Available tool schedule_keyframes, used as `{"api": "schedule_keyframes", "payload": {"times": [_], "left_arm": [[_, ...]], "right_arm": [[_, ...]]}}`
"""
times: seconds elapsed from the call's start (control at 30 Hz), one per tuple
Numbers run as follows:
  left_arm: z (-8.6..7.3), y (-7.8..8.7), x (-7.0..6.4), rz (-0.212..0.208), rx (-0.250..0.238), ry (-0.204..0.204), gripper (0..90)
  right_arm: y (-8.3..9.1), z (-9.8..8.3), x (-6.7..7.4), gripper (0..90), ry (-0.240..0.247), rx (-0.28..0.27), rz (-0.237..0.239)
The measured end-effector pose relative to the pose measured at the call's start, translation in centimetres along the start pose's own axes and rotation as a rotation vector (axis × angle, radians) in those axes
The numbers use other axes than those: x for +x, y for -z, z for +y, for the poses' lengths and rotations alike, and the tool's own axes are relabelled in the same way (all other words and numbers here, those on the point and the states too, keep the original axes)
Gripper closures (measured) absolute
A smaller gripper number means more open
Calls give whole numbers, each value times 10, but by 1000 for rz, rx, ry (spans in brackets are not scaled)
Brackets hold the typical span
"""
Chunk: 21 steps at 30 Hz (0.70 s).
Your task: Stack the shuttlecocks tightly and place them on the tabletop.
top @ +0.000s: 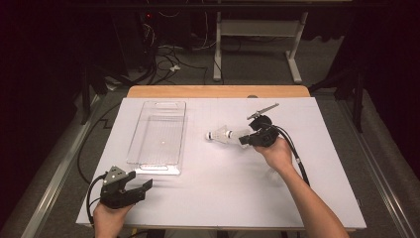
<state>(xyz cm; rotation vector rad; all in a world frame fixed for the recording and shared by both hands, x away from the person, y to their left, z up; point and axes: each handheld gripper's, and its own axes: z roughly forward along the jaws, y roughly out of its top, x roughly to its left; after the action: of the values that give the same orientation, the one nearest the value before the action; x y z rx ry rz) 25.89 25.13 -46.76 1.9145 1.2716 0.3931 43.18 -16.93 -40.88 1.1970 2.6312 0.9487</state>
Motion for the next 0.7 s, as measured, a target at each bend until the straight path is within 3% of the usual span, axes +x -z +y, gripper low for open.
{"api": "schedule_keyframes", "payload": {"times": [0.7], "left_arm": [[0,0,0,-4,6,-3,293]], "right_arm": [[-15,11,12,900,25,15,25]]}}
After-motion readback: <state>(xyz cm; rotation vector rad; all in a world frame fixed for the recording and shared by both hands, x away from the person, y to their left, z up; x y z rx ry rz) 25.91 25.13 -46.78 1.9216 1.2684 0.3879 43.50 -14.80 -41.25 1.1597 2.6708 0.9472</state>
